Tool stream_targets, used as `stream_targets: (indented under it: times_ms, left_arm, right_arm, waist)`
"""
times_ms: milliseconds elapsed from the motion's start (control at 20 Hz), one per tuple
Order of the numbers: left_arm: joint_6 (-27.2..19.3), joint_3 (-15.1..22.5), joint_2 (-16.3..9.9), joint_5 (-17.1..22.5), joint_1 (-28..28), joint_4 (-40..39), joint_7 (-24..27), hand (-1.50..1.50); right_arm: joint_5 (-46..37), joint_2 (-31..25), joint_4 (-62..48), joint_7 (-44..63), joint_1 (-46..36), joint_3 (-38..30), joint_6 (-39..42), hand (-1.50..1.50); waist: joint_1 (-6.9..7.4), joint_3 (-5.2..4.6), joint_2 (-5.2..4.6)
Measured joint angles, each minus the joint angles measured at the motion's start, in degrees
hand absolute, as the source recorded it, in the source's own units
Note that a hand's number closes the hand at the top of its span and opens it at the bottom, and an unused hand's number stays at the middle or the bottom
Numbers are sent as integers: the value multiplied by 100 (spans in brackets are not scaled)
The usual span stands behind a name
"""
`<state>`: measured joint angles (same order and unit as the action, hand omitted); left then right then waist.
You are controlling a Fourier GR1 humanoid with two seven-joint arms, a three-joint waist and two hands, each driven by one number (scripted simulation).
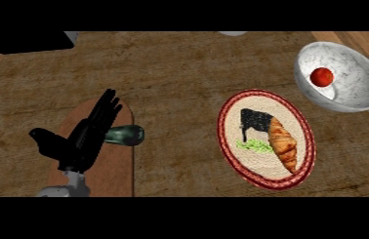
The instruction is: Pick the tomato from the placemat and place it in the bowl
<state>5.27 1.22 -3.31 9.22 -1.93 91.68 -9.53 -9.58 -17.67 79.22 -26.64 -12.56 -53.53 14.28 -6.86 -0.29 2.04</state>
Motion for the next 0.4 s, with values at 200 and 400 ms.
stream_targets:
  times_ms: [200,400]
  left_arm:
    - [-32,-45,-15,3,129,77,18,0]
    - [-48,-48,-8,0,171,122,25,0]
  right_arm:
    - [323,730,971,-374,1253,-147,559,150]
    - [630,1369,1621,-922,2673,-216,1145,150]
  waist:
    - [-102,0,1]
    - [-123,11,-37]
